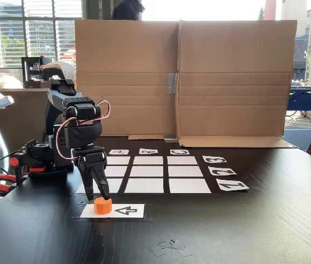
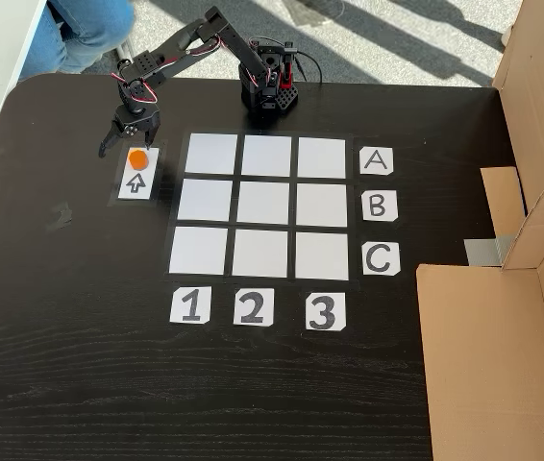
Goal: Pick up the round, orange token and place it in the grid on square A3.
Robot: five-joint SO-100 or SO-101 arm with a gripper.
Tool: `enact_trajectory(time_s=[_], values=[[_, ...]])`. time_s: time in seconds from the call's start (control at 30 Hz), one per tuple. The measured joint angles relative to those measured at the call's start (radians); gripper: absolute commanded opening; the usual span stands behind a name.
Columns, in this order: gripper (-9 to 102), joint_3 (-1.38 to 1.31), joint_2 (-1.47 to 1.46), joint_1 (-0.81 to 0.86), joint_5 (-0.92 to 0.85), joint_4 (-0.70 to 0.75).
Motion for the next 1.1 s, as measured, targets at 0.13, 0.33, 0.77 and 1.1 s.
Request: enact_trajectory(time_s=[0.13,0.33,0.77,1.1], values=[[49,-0.009,-0.017,-0.009,-0.006,0.000],[49,-0.014,-0.040,-0.021,-0.009,0.000],[0,-0.038,-0.067,-0.029,-0.051,-0.049],[0,-0.038,-0.067,-0.029,-0.173,-0.058]])
